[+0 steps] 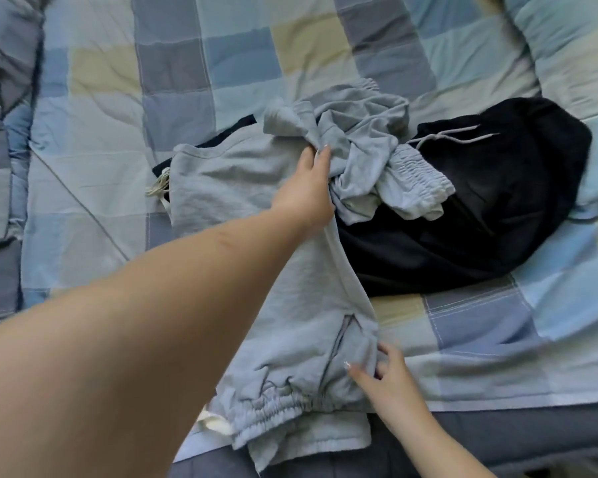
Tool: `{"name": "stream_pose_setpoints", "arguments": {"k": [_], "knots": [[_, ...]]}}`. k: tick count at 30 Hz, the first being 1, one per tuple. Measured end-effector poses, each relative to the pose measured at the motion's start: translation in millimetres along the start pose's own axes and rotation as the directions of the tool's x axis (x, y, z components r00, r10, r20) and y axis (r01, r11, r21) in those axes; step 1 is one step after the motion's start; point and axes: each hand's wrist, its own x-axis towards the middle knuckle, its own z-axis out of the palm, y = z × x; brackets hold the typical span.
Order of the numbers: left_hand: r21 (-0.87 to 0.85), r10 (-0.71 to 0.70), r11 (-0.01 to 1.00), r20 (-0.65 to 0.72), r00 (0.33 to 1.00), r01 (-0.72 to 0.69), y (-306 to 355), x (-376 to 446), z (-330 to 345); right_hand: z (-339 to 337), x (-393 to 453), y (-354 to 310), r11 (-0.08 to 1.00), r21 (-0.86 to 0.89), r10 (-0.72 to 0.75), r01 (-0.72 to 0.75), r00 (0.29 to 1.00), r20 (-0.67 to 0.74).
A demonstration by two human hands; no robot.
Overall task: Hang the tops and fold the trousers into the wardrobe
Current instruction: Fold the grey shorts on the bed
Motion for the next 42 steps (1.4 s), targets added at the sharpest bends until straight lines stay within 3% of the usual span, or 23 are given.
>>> {"name": "stream_pose_setpoints", "arguments": {"k": [5,9,13,17,20,22,25,27,34,38,42], "knots": [[-0.023,0.079,0.997,0.134,0.988,-0.076,5.9,6.2,4.4,-0.7,-0.2,22.8,0.975,-0.222,0.030,-0.006,0.994,0.105],[-0.125,0.086,0.989,0.064,0.994,-0.077,-7.3,-14.0,21.2,-3.2,-9.7,23.6,0.984,-0.173,0.053,-0.033,0.992,0.111],[-0.225,-0.103,0.970,-0.040,0.994,0.091,-50.6,-77.3,53.3,-6.6,-12.5,33.8,0.959,-0.282,0.025,-0.012,0.999,0.043],[-0.278,-0.421,0.881,-0.093,0.903,0.382,-95.9,-166.3,88.1,-4.5,-13.8,40.1,0.929,-0.369,0.024,-0.022,1.000,-0.001],[-0.359,-0.658,0.723,-0.101,0.746,0.590,-117.9,-230.1,110.2,-0.5,-16.3,41.5,0.948,-0.316,0.050,-0.046,0.999,0.006],[-0.489,-0.790,0.520,0.036,0.612,0.700,-125.3,-260.7,123.3,0.8,-16.8,45.0,0.954,-0.286,0.100,-0.085,0.994,0.037],[-0.659,-0.777,0.105,0.413,0.475,0.745,-129.0,-286.1,138.4,1.3,-17.7,48.5,0.956,-0.267,0.138,-0.118,0.989,0.057],[-0.677,-0.716,0.021,0.504,0.483,0.736,-127.2,-290.2,139.4,1.3,-16.8,50.1,0.972,-0.205,0.134,-0.117,0.988,0.071],[-0.681,-0.640,0.181,0.466,0.611,0.709,-120.8,-275.8,123.5,7.1,-25.3,41.7,0.988,-0.153,0.033,-0.013,0.991,0.128],[-0.594,-0.627,0.412,0.365,0.688,0.691,-124.3,-280.7,109.6,5.2,-32.3,47.9,0.987,-0.154,0.076,-0.051,0.984,0.159],[-0.522,-0.542,0.495,0.440,0.716,0.695,-126.1,-316.6,97.9,4.9,-59.4,63.3,0.960,-0.259,0.160,-0.108,0.968,0.192]]}}
